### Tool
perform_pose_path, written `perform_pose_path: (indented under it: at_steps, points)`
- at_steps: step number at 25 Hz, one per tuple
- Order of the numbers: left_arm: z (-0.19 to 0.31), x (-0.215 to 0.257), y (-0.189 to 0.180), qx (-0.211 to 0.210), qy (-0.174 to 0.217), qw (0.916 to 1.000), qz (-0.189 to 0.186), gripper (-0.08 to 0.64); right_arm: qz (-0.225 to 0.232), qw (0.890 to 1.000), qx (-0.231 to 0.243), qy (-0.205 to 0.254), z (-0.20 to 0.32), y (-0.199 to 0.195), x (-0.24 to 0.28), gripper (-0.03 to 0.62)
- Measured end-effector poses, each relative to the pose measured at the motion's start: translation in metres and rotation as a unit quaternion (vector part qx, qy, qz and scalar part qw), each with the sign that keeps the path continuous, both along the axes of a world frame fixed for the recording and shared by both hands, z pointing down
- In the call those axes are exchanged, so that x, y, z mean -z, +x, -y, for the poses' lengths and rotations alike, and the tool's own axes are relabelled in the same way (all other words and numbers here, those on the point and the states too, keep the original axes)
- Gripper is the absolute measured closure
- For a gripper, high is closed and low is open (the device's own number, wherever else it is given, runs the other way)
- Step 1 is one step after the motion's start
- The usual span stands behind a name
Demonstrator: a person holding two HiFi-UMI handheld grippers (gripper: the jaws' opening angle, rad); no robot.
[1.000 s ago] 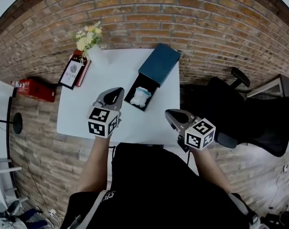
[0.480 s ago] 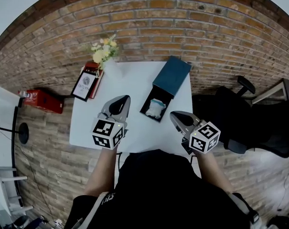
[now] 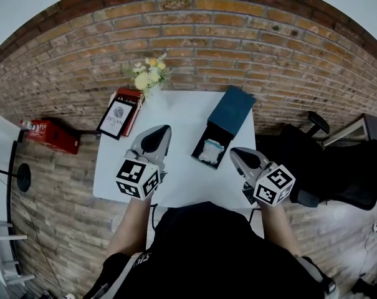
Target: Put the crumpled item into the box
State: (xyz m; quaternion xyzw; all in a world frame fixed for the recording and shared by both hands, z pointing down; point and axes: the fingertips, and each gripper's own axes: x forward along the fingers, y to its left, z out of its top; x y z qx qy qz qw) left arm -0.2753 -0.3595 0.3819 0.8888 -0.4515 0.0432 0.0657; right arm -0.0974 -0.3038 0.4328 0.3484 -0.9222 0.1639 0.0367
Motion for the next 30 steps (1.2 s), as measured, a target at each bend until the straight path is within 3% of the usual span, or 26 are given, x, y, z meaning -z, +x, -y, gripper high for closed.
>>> perform_pose_path:
  at_steps: [9, 15, 21, 30]
  points:
    - [-0.009, -0.008, -0.011, -0.001, -0.012, 0.9998, -0.019, 0.552, -0.006, 0.999, -0.016, 0.034, -0.008, -0.005, 0.018, 0.597]
    - [-0.012, -0.017, -0.021, 0.007, -0.028, 0.9995, -0.014, 0.552, 0.007, 0.999, -0.021, 0.027, -0.014, -0.004, 0.014, 0.597]
    - [-0.017, -0.017, -0.028, 0.013, -0.031, 0.9993, -0.017, 0.552, 0.062, 0.998, -0.031, 0.009, -0.016, 0.001, 0.026, 0.597]
    - [-0.021, -0.021, -0.028, 0.016, -0.041, 0.9989, -0.018, 0.552, 0.068, 0.997, -0.029, -0.005, -0.018, 0.001, 0.018, 0.597]
